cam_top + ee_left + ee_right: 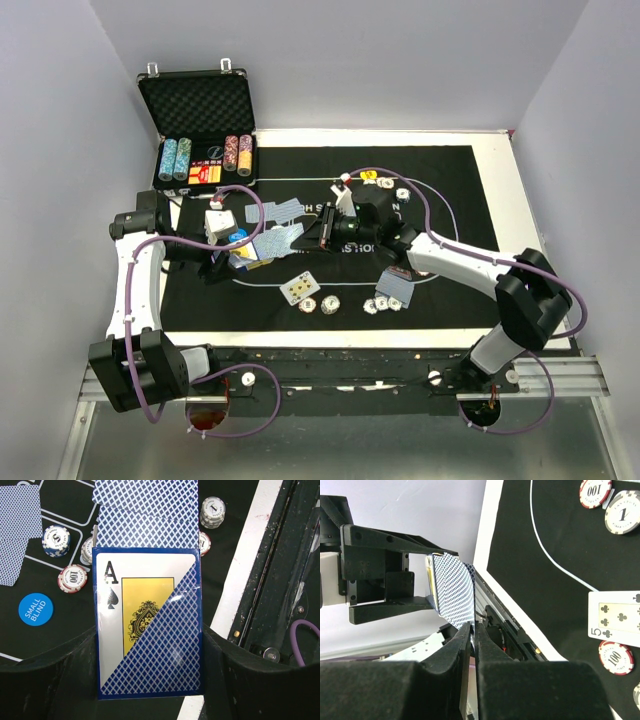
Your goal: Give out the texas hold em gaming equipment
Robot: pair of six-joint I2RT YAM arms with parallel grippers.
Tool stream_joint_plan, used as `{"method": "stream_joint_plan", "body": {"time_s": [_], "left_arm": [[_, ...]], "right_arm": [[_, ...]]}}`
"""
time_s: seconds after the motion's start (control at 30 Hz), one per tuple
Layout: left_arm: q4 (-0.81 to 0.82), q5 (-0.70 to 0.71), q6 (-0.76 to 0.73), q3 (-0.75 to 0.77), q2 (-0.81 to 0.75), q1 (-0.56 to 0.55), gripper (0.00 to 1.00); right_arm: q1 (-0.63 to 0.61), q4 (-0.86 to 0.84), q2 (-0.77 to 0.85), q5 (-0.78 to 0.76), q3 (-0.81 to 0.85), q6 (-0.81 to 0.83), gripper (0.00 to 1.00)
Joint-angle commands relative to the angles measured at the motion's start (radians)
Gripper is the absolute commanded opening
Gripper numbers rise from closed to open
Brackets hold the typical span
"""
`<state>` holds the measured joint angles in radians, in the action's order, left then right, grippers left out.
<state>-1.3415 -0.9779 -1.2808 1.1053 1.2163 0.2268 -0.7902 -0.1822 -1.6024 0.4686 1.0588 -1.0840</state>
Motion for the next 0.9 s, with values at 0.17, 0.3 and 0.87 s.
{"method": "stream_joint_plan", "body": {"time_s": [0.17, 0.3, 0.87], "left_arm": [[-0.280, -0.056, -0.006, 0.030, -0.017, -0.004, 0.12], [-0.280, -0.056, -0.008, 0.031, -0.017, -0.004, 0.12], [-0.280, -0.058, -0.012, 0.030, -0.021, -0.004, 0.12]], "right_arm": [[0.006, 0.013, 0.064, -0.010, -0.019, 0.013, 0.13], [0.023, 0.030, 0.087, -0.002, -0.014, 0.021, 0.14], [0.026, -0.031, 0.009, 0.102, 0.004, -0.021, 0.17]]}}
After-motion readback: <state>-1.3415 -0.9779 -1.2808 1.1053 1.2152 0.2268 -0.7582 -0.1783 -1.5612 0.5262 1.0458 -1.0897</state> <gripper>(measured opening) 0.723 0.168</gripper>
